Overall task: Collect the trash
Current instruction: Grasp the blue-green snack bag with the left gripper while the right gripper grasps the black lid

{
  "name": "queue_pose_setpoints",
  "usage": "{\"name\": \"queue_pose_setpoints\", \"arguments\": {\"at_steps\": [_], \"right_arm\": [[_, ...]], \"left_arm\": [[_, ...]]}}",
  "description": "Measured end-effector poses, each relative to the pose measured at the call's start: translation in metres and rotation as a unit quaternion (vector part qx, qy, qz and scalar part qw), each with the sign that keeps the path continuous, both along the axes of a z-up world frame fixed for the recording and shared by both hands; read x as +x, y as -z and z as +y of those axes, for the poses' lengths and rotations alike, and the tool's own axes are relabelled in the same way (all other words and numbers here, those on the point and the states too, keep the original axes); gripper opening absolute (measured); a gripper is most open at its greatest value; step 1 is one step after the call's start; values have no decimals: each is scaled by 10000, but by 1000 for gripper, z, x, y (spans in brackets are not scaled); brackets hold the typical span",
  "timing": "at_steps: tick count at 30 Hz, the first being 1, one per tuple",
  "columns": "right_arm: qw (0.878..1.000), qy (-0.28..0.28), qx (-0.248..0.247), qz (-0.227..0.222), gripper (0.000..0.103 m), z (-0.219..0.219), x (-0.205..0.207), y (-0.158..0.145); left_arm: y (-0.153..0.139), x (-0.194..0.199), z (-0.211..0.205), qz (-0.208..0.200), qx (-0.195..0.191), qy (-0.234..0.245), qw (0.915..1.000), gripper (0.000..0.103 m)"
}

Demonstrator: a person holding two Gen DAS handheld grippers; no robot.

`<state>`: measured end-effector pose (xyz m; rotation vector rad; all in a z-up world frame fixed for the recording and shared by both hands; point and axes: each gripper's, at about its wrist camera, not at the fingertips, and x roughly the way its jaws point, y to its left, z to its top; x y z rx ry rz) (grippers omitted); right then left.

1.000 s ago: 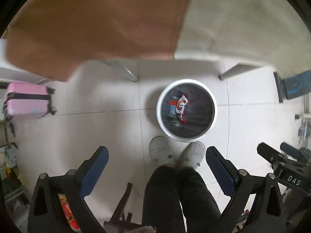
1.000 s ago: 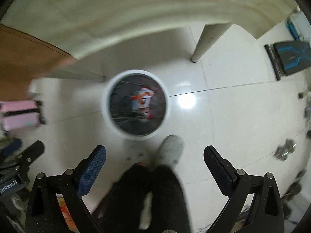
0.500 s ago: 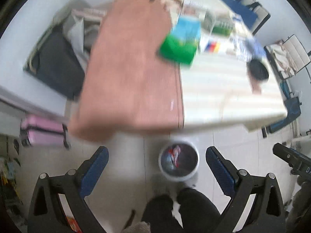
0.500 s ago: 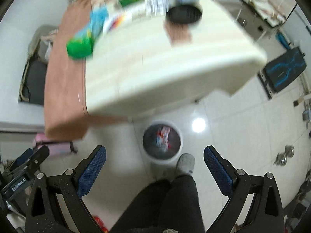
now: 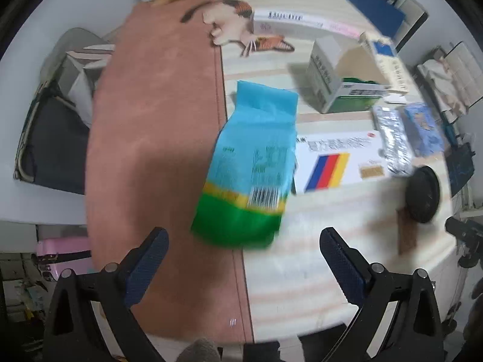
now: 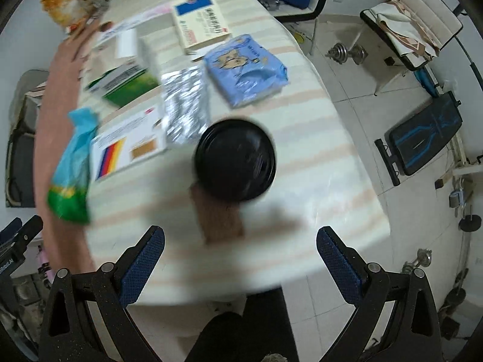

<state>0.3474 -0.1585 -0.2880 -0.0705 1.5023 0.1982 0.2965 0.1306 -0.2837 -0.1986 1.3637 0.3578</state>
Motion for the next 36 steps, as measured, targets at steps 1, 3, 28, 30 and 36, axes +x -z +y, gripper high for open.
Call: {"name": "queue_pose_setpoints", "arguments": {"at_steps": [1, 3, 28, 30, 36], "right_arm": [[10000, 21, -8, 70, 102, 1, 11, 9], [9998, -24, -11, 198, 102, 6, 28, 26], [9974, -433, -195, 539, 90, 47, 42, 78], [9972, -453, -160, 566, 89, 44, 36, 77], [9944, -800, -103, 689, 89, 44, 11, 72]], "left_arm": [[8, 9, 2, 91, -5, 3, 10000, 102], [24, 24, 7, 293, -44, -21, 9996, 102], [60, 41, 29, 494, -290, -443, 9974, 84], [58, 31, 26, 470, -356, -643, 9962, 84], [67, -15, 26, 490, -881, -1240, 9872, 84]]}}
